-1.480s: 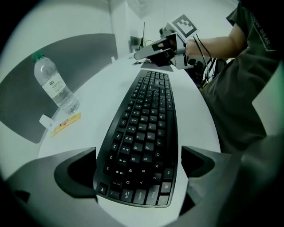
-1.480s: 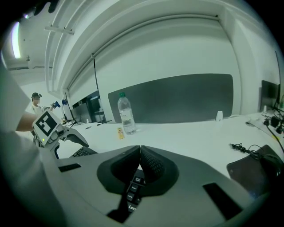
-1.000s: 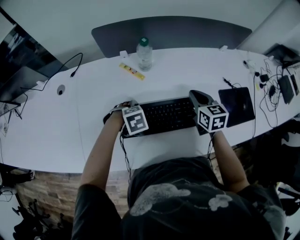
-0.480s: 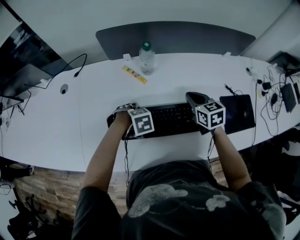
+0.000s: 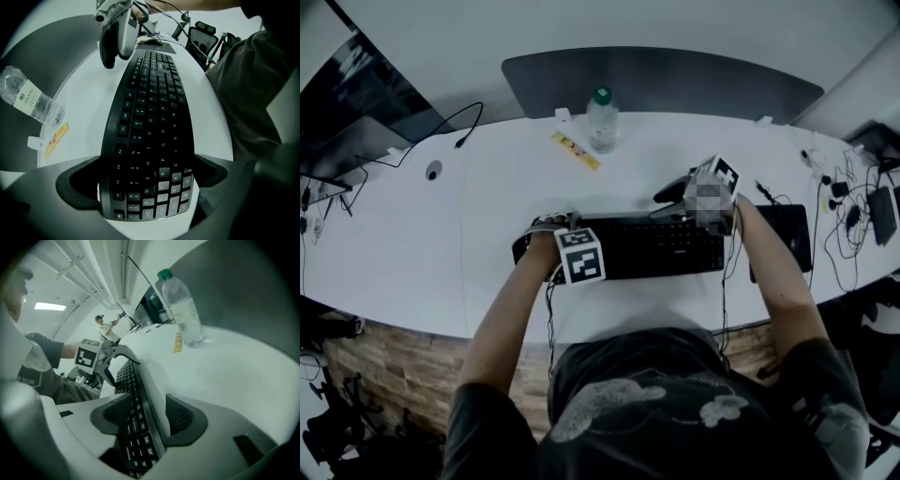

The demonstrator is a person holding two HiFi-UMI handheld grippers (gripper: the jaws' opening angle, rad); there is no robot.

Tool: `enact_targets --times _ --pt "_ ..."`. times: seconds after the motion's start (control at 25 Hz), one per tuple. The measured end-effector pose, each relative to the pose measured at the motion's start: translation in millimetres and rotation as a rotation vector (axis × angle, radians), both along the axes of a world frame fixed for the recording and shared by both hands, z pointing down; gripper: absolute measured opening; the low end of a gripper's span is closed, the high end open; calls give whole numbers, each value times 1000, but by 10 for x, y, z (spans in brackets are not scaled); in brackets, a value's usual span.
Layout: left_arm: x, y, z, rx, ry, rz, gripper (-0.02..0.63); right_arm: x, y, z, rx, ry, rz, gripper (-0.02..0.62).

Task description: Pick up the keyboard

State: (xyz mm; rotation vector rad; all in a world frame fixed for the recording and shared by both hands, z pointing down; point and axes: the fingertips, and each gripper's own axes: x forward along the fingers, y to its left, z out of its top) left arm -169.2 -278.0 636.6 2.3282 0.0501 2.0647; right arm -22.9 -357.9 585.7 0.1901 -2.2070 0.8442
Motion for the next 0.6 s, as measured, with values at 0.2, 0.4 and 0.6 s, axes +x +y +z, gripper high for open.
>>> enact_targets --times 0.2,0.4,0.6 --pt "-4 10 -8 36 2 2 588 -229 275 217 -273 37 -268 235" --pt "-8 24 -3 35 2 6 586 -327 379 362 -408 68 -380 209" --pt "-12 8 -18 54 9 8 588 -364 407 351 -465 58 -418 208"
